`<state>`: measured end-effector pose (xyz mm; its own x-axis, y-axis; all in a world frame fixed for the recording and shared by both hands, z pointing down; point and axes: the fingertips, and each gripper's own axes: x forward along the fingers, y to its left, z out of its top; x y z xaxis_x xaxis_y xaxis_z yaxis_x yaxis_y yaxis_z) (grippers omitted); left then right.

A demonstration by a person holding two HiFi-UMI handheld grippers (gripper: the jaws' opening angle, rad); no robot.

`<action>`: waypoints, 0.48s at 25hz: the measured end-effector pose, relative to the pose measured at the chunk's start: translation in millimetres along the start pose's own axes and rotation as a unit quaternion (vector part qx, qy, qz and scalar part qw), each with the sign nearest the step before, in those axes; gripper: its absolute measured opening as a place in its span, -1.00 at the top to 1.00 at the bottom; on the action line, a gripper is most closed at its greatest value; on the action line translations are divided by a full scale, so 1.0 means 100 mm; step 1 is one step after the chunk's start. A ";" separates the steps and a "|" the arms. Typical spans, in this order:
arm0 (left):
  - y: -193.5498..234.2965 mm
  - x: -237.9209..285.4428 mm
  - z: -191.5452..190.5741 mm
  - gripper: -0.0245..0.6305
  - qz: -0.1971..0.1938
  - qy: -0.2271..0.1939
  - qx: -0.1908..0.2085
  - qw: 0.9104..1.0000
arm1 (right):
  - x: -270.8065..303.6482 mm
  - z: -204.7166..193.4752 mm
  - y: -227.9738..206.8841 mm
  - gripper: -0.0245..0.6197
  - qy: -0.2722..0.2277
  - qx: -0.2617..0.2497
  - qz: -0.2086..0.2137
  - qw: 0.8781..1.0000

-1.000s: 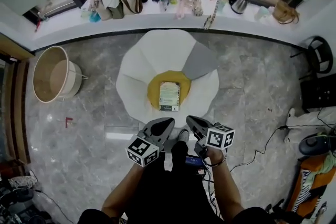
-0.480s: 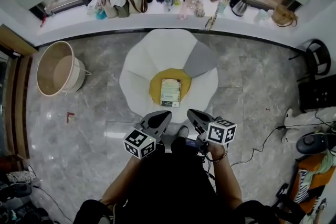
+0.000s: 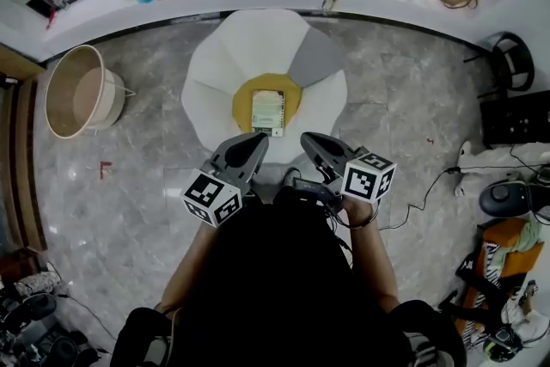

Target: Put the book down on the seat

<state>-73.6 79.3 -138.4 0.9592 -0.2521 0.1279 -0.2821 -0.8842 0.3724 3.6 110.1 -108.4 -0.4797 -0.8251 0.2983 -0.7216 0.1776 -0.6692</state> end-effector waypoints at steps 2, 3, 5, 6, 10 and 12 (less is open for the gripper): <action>0.02 -0.01 0.01 0.89 -0.001 0.000 0.001 1.000 | -0.02 0.01 -0.01 0.88 -0.003 -0.005 -0.001 1.000; 0.02 -0.01 0.00 0.89 -0.001 0.000 0.001 1.000 | -0.03 0.00 -0.02 0.88 -0.003 -0.008 -0.003 1.000; 0.03 -0.01 0.00 0.89 -0.001 0.001 0.000 1.000 | -0.06 -0.01 -0.02 0.88 -0.004 -0.013 -0.005 1.000; 0.04 -0.01 0.00 0.89 -0.001 0.001 0.000 1.000 | -0.08 -0.01 -0.02 0.88 -0.007 -0.012 -0.005 1.000; 0.02 0.01 -0.01 0.89 -0.007 0.005 0.001 1.000 | -0.11 0.00 -0.02 0.88 -0.019 -0.003 -0.005 1.000; 0.01 0.01 -0.02 0.89 -0.011 0.007 0.002 1.000 | -0.12 -0.02 0.00 0.88 -0.020 -0.003 -0.003 1.000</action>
<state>-73.2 78.5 -135.8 0.9650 -0.2267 0.1315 -0.2601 -0.8913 0.3715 8.6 120.8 -110.4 -0.4551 -0.8468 0.2753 -0.7281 0.1759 -0.6625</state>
